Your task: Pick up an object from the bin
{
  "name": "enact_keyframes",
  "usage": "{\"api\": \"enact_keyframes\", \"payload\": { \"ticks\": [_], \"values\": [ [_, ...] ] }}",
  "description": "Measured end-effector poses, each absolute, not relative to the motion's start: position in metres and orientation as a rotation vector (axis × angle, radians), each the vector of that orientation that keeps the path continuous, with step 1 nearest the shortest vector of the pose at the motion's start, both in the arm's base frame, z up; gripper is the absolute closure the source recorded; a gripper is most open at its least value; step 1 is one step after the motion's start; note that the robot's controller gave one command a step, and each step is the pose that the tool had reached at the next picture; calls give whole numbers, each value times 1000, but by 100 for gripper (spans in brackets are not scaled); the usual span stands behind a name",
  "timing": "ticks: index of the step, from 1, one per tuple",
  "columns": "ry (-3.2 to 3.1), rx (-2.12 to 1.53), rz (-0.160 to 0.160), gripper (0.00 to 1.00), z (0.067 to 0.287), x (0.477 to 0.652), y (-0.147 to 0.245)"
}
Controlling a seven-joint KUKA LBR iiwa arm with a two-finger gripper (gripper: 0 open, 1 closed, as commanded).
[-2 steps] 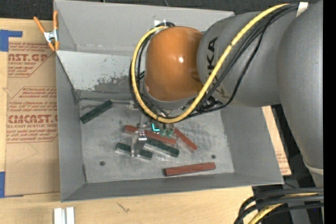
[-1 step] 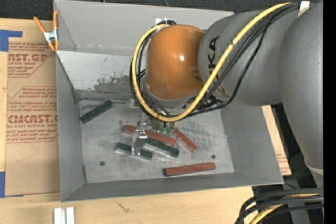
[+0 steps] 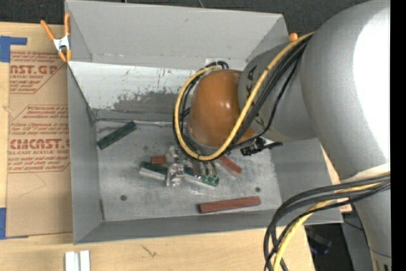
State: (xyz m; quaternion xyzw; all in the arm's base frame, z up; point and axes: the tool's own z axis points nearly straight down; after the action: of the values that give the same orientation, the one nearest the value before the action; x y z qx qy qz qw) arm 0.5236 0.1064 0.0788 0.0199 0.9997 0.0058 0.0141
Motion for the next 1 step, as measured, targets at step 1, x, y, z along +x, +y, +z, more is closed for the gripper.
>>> {"api": "enact_keyframes", "payload": {
  "ticks": [1],
  "values": [
    [3113, 62, 18, 100, 79, 524, 106]
  ]
}}
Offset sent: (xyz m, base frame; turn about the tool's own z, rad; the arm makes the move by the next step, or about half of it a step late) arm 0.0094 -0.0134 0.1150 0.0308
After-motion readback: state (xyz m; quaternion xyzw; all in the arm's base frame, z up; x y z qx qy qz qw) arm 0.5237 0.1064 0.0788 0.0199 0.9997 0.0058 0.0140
